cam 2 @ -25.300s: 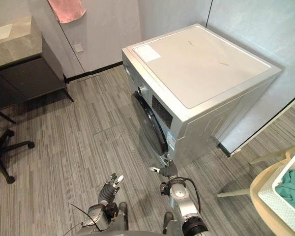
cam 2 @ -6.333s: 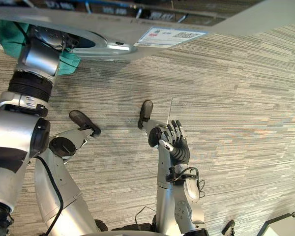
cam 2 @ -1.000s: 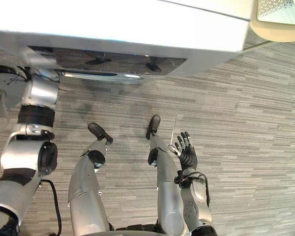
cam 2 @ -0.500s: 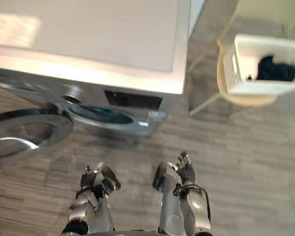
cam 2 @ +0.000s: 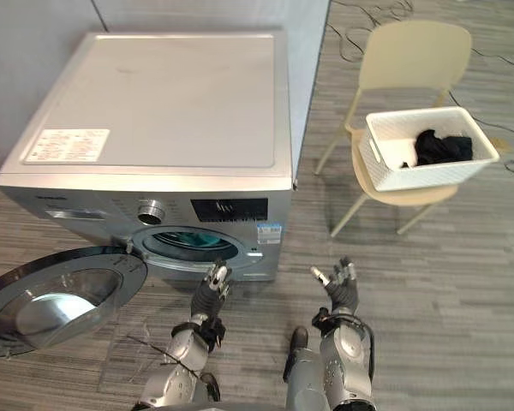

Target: Pick up the laundry basket with both hands and put the clothes into the washing machine.

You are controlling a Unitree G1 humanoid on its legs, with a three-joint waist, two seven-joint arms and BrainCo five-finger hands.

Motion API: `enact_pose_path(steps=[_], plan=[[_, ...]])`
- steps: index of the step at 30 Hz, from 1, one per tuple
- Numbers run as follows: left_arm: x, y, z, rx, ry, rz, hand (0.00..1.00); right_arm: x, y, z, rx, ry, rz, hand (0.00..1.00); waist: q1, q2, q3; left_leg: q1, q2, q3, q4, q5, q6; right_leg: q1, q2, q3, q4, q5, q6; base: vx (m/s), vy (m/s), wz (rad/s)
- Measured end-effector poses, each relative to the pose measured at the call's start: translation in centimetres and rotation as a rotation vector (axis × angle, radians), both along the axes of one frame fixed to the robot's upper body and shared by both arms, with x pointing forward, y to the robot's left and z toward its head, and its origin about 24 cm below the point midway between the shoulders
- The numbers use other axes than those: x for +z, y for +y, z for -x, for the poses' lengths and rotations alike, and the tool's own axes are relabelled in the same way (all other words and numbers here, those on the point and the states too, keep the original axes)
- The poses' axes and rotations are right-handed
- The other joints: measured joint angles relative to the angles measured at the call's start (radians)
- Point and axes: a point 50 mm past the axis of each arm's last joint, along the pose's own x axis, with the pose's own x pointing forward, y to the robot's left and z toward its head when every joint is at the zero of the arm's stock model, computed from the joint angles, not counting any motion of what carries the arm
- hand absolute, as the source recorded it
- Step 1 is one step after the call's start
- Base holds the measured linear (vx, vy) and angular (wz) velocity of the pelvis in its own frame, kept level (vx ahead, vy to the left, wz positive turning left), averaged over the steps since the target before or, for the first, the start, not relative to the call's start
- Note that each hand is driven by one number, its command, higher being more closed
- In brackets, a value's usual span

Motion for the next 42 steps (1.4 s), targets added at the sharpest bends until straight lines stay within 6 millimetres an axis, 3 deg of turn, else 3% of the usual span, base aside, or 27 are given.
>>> enact_pose_path(steps=[3, 4, 5, 7, 10, 12, 13, 14, 15, 16, 17, 18, 19, 20, 21, 22, 24, 27, 29, 30, 32, 35, 37, 38, 39, 40, 42], plan=[[1.3, 0.7, -0.4, 0.021, -0.061, 0.008, 0.00, 2.5, -2.1, 1.2, -0.132, -0.100, 0.042, 0.00, 0.004, 0.010, -0.003, 0.007, 0.009, 0.048, 0.023, 0.003, 0.056, 0.014, 0.012, 0.089, -0.062, 0.107, 0.078, -0.14, 0.120, -0.36], [2.2, 1.1, -0.8, 0.047, -0.104, 0.018, 0.00, 3.8, -2.6, 1.4, -0.166, -0.149, 0.068, 0.00, 0.003, 0.017, 0.002, 0.019, 0.020, 0.071, 0.014, 0.006, 0.067, 0.005, 0.004, 0.104, 0.029, 0.053, 0.052, -0.17, 0.078, -0.40], [2.8, 1.5, -0.9, 0.068, -0.134, 0.027, 0.00, 5.3, -2.9, 1.8, -0.196, -0.198, 0.115, 0.00, 0.002, 0.011, -0.001, 0.039, 0.022, 0.089, 0.011, 0.009, 0.071, 0.000, -0.032, 0.097, 0.193, -0.050, 0.009, -0.16, 0.040, -0.35], [3.2, 2.0, -0.4, 0.098, -0.153, 0.039, 0.00, 7.2, -3.0, 1.9, -0.215, -0.273, 0.182, 0.00, 0.005, 0.020, -0.019, 0.062, 0.040, 0.115, 0.016, 0.011, 0.068, 0.026, -0.086, 0.089, 0.322, -0.146, -0.017, -0.08, -0.079, -0.40], [2.6, 3.3, 0.3, 0.155, -0.131, 0.033, 0.00, 8.2, -2.7, 1.3, -0.225, -0.302, 0.260, 0.00, 0.012, 0.008, -0.085, 0.049, 0.100, 0.154, 0.014, 0.037, 0.014, 0.090, -0.177, 0.028, 0.367, -0.218, -0.018, -0.02, -0.314, -0.60], [2.3, 4.3, 0.5, 0.204, -0.116, 0.040, 0.00, 8.5, -2.3, 0.6, -0.210, -0.314, 0.285, 0.00, 0.036, -0.018, -0.106, 0.046, 0.156, 0.199, 0.042, 0.043, -0.045, 0.140, -0.230, -0.094, 0.320, -0.223, -0.016, 0.00, -0.553, -1.03], [2.1, 5.3, 0.7, 0.248, -0.104, 0.037, 0.00, 8.5, -1.4, -0.4, -0.174, -0.323, 0.282, 0.00, 0.048, -0.042, -0.122, 0.049, 0.209, 0.230, 0.071, 0.046, -0.081, 0.160, -0.203, -0.172, 0.257, -0.306, 0.114, 0.02, -0.581, -1.18], [1.8, 5.4, 0.8, 0.262, -0.090, 0.039, 0.00, 8.6, -0.7, -1.0, -0.149, -0.328, 0.273, 0.00, 0.054, -0.017, -0.122, 0.055, 0.246, 0.242, 0.082, 0.048, -0.099, 0.160, -0.170, -0.176, 0.249, -0.320, 0.145, 0.08, -0.668, -1.51], [1.3, 5.2, 1.1, 0.290, -0.058, 0.066, 0.00, 8.3, -0.3, -1.5, -0.110, -0.315, 0.291, 0.00, 0.053, 0.052, -0.120, 0.063, 0.350, 0.226, 0.100, 0.101, -0.116, 0.149, -0.051, -0.146, 0.243, -0.334, 0.089, 0.11, -0.418, -1.17], [1.3, 5.0, 1.2, 0.300, -0.053, 0.078, 0.00, 8.0, 0.1, -1.6, -0.092, -0.302, 0.290, 0.00, 0.055, 0.064, -0.120, 0.065, 0.381, 0.210, 0.122, 0.135, -0.098, 0.149, -0.010, -0.132, 0.243, -0.343, 0.071, 0.16, -0.559, -1.33], [1.2, 5.0, 1.3, 0.325, -0.046, 0.094, 0.00, 7.4, 0.9, -1.9, -0.053, -0.278, 0.278, 0.00, 0.060, 0.065, -0.122, 0.049, 0.435, 0.183, 0.207, 0.222, 0.032, 0.166, 0.049, -0.101, 0.221, -0.352, 0.035, 0.18, -0.577, -1.15], [1.2, 5.2, 1.4, 0.348, -0.042, 0.100, 0.00, 7.1, 1.7, -2.0, -0.017, -0.274, 0.270, 0.00, 0.063, 0.060, -0.118, -0.016, 0.493, 0.145, 0.342, 0.354, 0.278, 0.216, 0.097, -0.071, 0.154, -0.339, 0.002, 0.20, -0.546, -1.11], [1.1, 5.1, 1.5, 0.350, -0.040, 0.106, 0.00, 7.2, 2.1, -2.1, -0.004, -0.280, 0.266, 0.00, 0.069, 0.059, -0.114, -0.049, 0.506, 0.106, 0.429, 0.331, 0.311, 0.244, 0.111, -0.057, 0.117, -0.330, -0.012, 0.29, -0.469, -1.12], [1.1, 4.9, 1.5, 0.351, -0.037, 0.118, 0.00, 7.5, 2.2, -2.3, 0.012, -0.293, 0.278, 0.00, 0.087, 0.051, -0.105, -0.104, 0.475, 0.026, 0.585, 0.227, 0.272, 0.292, 0.138, -0.011, 0.061, -0.316, -0.034, 0.21, -0.255, -0.96], [1.2, 5.0, 1.6, 0.353, -0.038, 0.120, 0.00, 7.6, 2.2, -2.5, 0.014, -0.299, 0.280, 0.00, 0.092, 0.051, -0.104, -0.130, 0.436, -0.018, 0.637, 0.187, 0.252, 0.315, 0.144, 0.008, 0.038, -0.311, -0.042, 0.28, -0.255, -1.10], [1.3, 5.1, 1.9, 0.361, -0.041, 0.121, 0.00, 8.1, 2.4, -2.8, 0.024, -0.319, 0.280, 0.00, 0.096, 0.055, -0.100, -0.176, 0.356, -0.071, 0.701, 0.125, 0.204, 0.355, 0.153, 0.038, 0.003, -0.309, -0.046, 0.31, -0.178, -0.97], [1.6, 5.3, 2.1, 0.369, -0.057, 0.124, 0.00, 8.8, 3.0, -3.4, 0.052, -0.356, 0.274, 0.00, 0.113, 0.072, -0.090, -0.225, 0.277, -0.039, 0.708, 0.066, 0.178, 0.403, 0.171, 0.073, -0.037, -0.309, -0.048, 0.37, -0.163, -0.82], [1.9, 5.3, 1.9, 0.364, -0.073, 0.126, 0.00, 9.2, 3.7, -3.8, 0.103, -0.383, 0.264, 0.00, 0.121, 0.078, -0.085, -0.305, 0.181, 0.152, 0.560, 0.041, 0.185, 0.479, 0.182, 0.068, -0.107, -0.311, -0.050, 0.34, -0.013, -0.21], [2.3, 5.0, 1.8, 0.351, -0.093, 0.132, 0.00, 9.6, 4.3, -4.1, 0.130, -0.402, 0.267, 0.00, 0.141, 0.088, -0.087, -0.312, 0.095, 0.250, 0.312, 0.061, 0.182, 0.522, 0.189, 0.065, -0.141, -0.320, -0.039, 0.42, 0.076, -0.11], [2.7, 5.2, 1.6, 0.337, -0.115, 0.126, 0.00, 9.9, 4.9, -4.3, 0.147, -0.413, 0.259, 0.00, 0.146, 0.067, -0.090, -0.284, 0.055, 0.269, 0.260, 0.044, 0.263, 0.535, 0.180, 0.067, -0.147, -0.341, -0.030, 0.45, 0.087, 0.14], [3.4, 5.2, 0.8, 0.324, -0.150, 0.123, 0.00, 11.2, 6.2, -5.2, 0.198, -0.470, 0.258, 0.00, 0.152, 0.040, -0.081, -0.282, 0.032, 0.272, 0.273, 0.024, 0.304, 0.555, 0.163, 0.056, -0.163, -0.328, -0.017, 0.47, 0.108, 0.39], [3.3, 5.6, 1.0, 0.338, -0.148, 0.118, 0.00, 11.8, 7.6, -5.8, 0.281, -0.491, 0.267, 0.00, 0.185, 0.035, -0.077, -0.224, 0.039, 0.267, 0.314, -0.013, 0.310, 0.620, 0.164, 0.046, -0.173, -0.265, -0.001, 0.35, 0.111, 0.04], [2.6, 5.8, 2.0, 0.347, -0.114, 0.100, 0.00, 10.9, 8.8, -5.8, 0.366, -0.467, 0.303, 0.00, 0.198, 0.040, -0.101, -0.173, 0.033, 0.212, 0.273, -0.080, 0.244, 0.565, 0.176, 0.046, 0.025, -0.240, 0.026, 0.32, 0.130, 0.07], [2.4, 5.9, 2.2, 0.332, -0.104, 0.075, 0.00, 10.2, 9.1, -5.8, 0.389, -0.442, 0.315, 0.00, 0.193, 0.024, -0.111, -0.144, 0.019, 0.192, 0.239, -0.090, 0.225, 0.476, 0.147, 0.049, 0.245, -0.224, 0.091, 0.28, 0.080, 0.59], [2.4, 5.9, 2.2, 0.313, -0.105, 0.046, 0.00, 9.5, 9.1, -5.7, 0.401, -0.406, 0.347, 0.00, 0.187, -0.006, -0.113, -0.122, -0.006, 0.171, 0.210, -0.089, 0.226, 0.375, 0.112, 0.069, 0.465, -0.151, 0.217, 0.28, 0.046, 0.71], [2.4, 5.7, 2.2, 0.301, -0.106, 0.043, 0.00, 9.3, 9.1, -5.6, 0.404, -0.392, 0.356, 0.00, 0.177, -0.018, -0.111, -0.116, -0.017, 0.154, 0.209, -0.084, 0.226, 0.330, 0.096, 0.068, 0.567, -0.124, 0.222, 0.30, -0.026, 0.97], [2.2, 5.6, 2.3, 0.285, -0.090, 0.022, 0.00, 8.7, 8.9, -5.3, 0.412, -0.355, 0.396, 0.00, 0.155, -0.031, -0.111, -0.079, -0.048, 0.095, 0.213, -0.092, 0.237, 0.249, 0.047, 0.047, 0.792, -0.140, 0.218, 0.38, -0.048, 1.09]])
